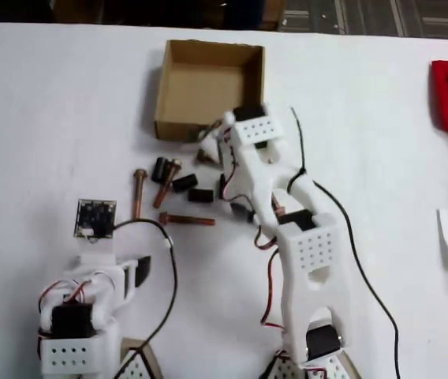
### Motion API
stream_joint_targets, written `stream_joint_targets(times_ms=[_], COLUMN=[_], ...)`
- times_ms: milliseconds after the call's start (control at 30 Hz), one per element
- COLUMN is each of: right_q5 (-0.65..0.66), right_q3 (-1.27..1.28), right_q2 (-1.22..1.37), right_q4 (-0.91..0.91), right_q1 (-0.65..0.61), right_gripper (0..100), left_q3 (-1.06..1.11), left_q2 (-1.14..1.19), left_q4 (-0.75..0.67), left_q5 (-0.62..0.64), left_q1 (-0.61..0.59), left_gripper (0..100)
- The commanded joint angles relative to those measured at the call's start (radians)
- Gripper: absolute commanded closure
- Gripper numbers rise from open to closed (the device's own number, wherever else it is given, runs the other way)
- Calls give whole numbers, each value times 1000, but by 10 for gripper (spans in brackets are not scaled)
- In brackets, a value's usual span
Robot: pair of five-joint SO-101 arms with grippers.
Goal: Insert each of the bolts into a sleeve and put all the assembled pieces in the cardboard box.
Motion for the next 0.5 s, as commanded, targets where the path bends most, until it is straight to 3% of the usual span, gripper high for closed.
stream_joint_targets(times_ms=[0, 100, 300, 467], right_q5=[106, 135, 207, 273], right_q3=[110, 126, 126, 135], right_q2=[-88, -88, -99, -119], right_q4=[13, 13, 15, 18], right_q1=[-47, -53, -24, 53], right_gripper=[974, 953, 742, 759], left_q3=[18, 18, 18, 18], left_q2=[-20, -20, -20, -20], left_q4=[3, 3, 3, 3], left_q5=[8, 8, 8, 8], left_q1=[-9, -9, -9, -9], left_gripper=[702, 702, 702, 702])
